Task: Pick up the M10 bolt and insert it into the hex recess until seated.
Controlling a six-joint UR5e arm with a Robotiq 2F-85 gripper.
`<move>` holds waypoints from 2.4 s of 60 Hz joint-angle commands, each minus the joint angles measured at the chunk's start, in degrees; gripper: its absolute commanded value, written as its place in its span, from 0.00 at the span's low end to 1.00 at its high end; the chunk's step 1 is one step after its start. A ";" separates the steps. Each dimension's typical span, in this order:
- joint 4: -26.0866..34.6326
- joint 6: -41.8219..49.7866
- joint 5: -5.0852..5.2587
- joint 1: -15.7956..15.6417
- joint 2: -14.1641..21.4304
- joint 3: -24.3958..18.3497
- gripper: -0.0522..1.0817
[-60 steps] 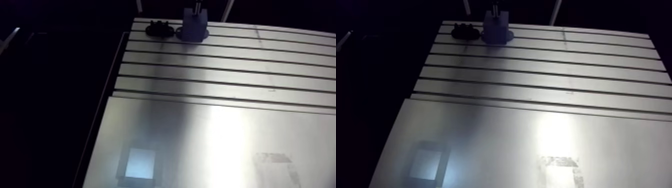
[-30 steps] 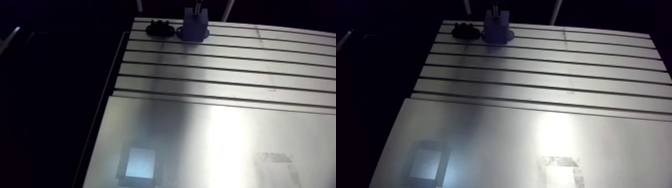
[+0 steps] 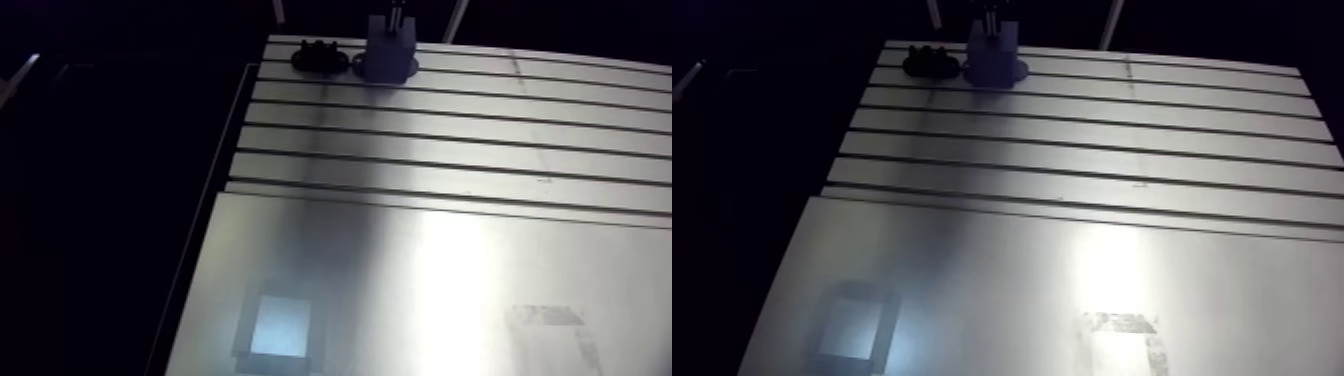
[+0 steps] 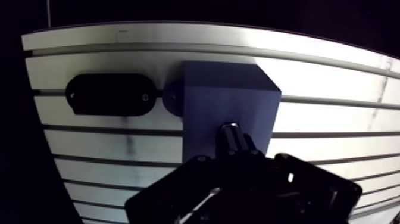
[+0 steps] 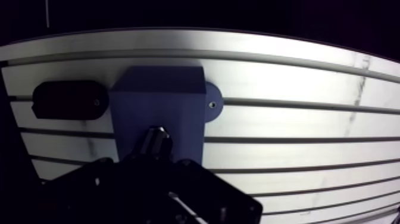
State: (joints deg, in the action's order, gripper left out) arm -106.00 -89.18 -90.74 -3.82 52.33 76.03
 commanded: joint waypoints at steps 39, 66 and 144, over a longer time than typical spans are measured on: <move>-0.04 -0.16 0.08 0.04 0.07 0.05 0.95; 0.57 -0.25 -0.06 0.12 0.61 -0.67 0.95; 3.99 -2.26 -0.18 -0.23 5.78 0.38 0.05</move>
State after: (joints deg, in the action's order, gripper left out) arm -104.20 -91.24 -90.89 -4.17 54.97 75.65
